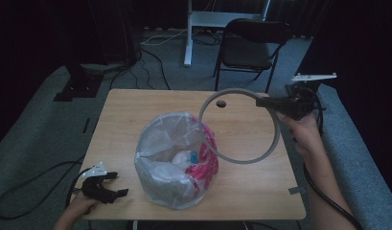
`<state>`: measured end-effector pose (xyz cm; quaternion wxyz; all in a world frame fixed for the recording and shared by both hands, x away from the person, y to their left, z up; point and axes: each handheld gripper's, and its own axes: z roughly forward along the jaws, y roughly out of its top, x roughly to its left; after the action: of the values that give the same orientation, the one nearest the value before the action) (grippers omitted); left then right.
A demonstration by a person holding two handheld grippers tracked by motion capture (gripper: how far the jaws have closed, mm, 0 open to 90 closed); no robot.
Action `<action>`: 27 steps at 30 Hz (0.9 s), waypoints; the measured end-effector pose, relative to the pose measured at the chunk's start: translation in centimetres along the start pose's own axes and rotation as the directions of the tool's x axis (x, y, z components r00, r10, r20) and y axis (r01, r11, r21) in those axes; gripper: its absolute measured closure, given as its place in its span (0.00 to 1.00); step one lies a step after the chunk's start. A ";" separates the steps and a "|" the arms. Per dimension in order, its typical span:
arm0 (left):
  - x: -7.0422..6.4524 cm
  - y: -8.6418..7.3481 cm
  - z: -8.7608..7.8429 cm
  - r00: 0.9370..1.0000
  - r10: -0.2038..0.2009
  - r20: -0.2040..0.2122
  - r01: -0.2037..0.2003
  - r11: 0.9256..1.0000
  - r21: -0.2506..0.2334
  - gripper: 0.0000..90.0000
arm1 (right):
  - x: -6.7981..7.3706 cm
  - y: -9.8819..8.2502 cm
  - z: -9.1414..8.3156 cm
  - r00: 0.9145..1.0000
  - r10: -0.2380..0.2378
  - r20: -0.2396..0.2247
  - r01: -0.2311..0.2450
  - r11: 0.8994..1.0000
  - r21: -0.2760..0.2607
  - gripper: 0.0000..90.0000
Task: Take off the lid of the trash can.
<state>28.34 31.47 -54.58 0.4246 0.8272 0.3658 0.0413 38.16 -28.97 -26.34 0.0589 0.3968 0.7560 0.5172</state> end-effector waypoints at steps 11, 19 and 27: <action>0.0 0.0 0.0 1.000 -0.001 0.000 0.001 1.000 0.000 0.02 | -1.8 -1.4 -2.1 0.999 0.038 0.034 -0.038 0.999 -0.022 0.92; 0.0 0.0 0.0 1.000 -0.001 0.000 0.001 1.000 -0.001 0.02 | -2.9 -2.7 -3.2 0.997 0.064 0.043 -0.063 0.998 -0.031 0.92; 0.0 0.0 0.0 1.000 0.000 -0.001 0.000 1.000 0.000 0.02 | -4.1 -4.3 -3.3 0.995 0.090 0.046 -0.089 0.996 -0.028 0.92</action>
<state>28.34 31.47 -54.58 0.4244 0.8270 0.3663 0.0418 36.96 -34.79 -29.72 0.0587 0.4415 0.7291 0.5197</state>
